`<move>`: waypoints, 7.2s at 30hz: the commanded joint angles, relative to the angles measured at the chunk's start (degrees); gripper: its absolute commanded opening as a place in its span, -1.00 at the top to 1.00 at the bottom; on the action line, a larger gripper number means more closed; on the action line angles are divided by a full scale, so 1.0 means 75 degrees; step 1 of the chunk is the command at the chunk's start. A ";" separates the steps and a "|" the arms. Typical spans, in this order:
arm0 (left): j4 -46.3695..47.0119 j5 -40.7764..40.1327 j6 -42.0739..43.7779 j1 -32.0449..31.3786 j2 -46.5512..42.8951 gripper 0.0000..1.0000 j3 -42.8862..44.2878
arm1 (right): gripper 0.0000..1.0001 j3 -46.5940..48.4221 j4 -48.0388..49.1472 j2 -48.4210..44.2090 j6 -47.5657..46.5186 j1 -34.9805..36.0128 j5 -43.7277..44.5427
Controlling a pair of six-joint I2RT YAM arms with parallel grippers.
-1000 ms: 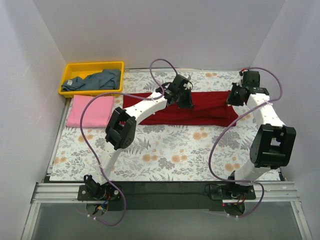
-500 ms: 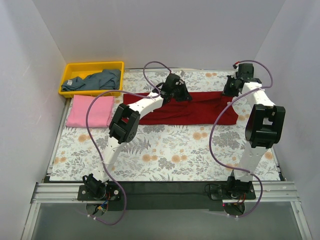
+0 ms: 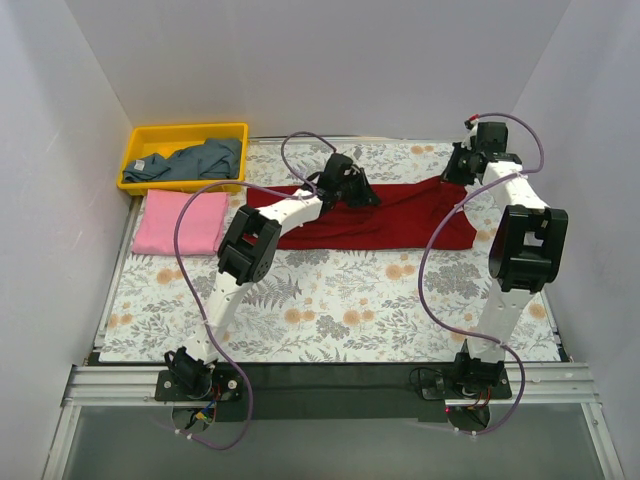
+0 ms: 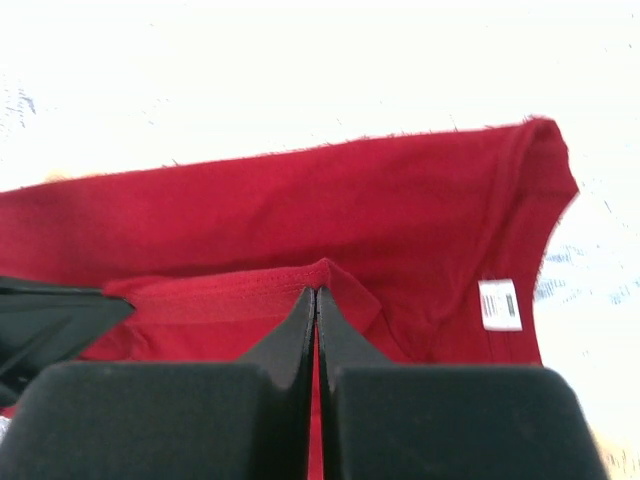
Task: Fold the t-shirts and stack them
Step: Fold the tshirt
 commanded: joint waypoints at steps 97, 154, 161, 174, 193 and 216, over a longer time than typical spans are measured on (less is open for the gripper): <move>-0.2810 -0.3835 0.1387 0.2434 -0.6187 0.18 -0.8088 | -0.32 0.1260 0.0118 0.1653 -0.5183 0.4871 0.3581; -0.2834 -0.2827 0.0778 0.3231 -0.6176 -0.05 -0.7455 | 0.03 -0.4878 0.2004 -0.3092 0.0876 0.0653 -0.0203; -0.2927 -0.2792 0.0649 0.3243 -0.5824 0.06 -0.7923 | 0.04 -0.5933 0.2708 -0.2542 0.1474 -0.1044 -0.0309; -0.3934 -0.2453 0.0731 0.3653 -0.7158 0.14 -0.9142 | 0.04 -0.6017 0.2310 -0.2494 0.1592 -0.2899 0.0078; -0.3701 -0.1492 0.0637 0.3641 -0.8297 -0.24 -0.8791 | 0.04 -0.6624 0.5867 -0.2999 0.2540 0.0778 -0.3155; -0.3642 -0.0437 0.0860 0.4215 -0.7464 0.05 -1.0010 | 0.03 -0.6743 0.6739 -0.0608 0.2447 -0.2031 -0.4633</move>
